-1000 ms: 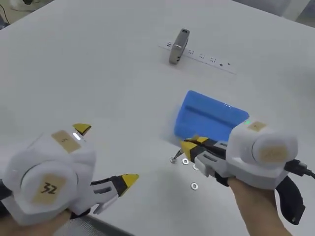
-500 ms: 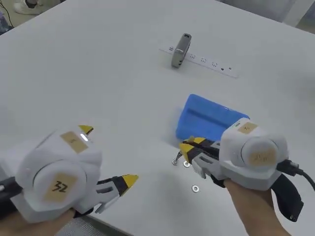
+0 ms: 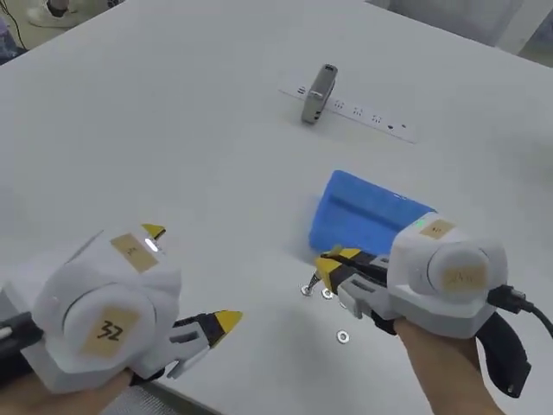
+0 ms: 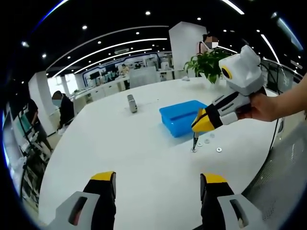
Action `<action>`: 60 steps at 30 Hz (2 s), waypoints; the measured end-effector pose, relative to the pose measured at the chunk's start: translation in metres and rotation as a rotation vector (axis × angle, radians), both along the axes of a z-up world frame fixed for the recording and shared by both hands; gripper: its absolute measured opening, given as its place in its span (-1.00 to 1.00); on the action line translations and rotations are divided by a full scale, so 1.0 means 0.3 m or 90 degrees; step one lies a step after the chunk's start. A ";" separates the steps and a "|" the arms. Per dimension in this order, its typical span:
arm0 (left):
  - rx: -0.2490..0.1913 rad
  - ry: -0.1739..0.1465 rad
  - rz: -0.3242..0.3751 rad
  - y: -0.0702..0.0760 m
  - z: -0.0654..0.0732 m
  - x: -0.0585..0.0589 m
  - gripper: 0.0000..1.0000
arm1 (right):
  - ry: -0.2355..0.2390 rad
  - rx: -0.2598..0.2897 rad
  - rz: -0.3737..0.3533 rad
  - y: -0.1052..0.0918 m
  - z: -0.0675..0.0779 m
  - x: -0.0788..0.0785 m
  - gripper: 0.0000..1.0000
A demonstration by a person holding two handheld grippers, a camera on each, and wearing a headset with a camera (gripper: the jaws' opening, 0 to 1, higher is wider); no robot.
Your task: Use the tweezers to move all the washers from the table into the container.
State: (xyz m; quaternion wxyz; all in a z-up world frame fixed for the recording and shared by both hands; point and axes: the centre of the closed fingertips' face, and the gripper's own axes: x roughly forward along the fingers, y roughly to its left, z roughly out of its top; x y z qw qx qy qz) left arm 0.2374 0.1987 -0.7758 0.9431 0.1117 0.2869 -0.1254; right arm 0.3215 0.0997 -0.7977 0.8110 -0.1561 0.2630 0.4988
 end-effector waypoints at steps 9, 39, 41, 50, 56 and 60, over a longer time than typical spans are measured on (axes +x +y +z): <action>0.001 0.002 -0.002 -0.001 -0.002 -0.001 0.44 | -0.004 0.000 -0.013 -0.002 0.004 -0.020 -1.00; 0.008 0.007 -0.008 -0.003 -0.010 -0.003 0.44 | -0.088 0.050 -0.096 -0.009 0.255 0.238 -1.00; 0.008 0.009 -0.009 -0.005 -0.012 -0.003 0.45 | -0.083 0.040 -0.103 -0.012 0.215 0.259 -1.00; 0.012 0.020 -0.010 -0.002 -0.024 -0.005 0.45 | -0.046 0.024 -0.138 -0.011 0.092 0.320 -1.00; 0.017 0.028 -0.017 -0.007 -0.031 -0.009 0.45 | -0.034 0.013 -0.145 -0.006 0.036 0.334 -1.00; 0.019 0.034 -0.017 -0.007 -0.037 -0.011 0.44 | -0.037 0.004 -0.140 -0.007 0.024 0.320 -1.00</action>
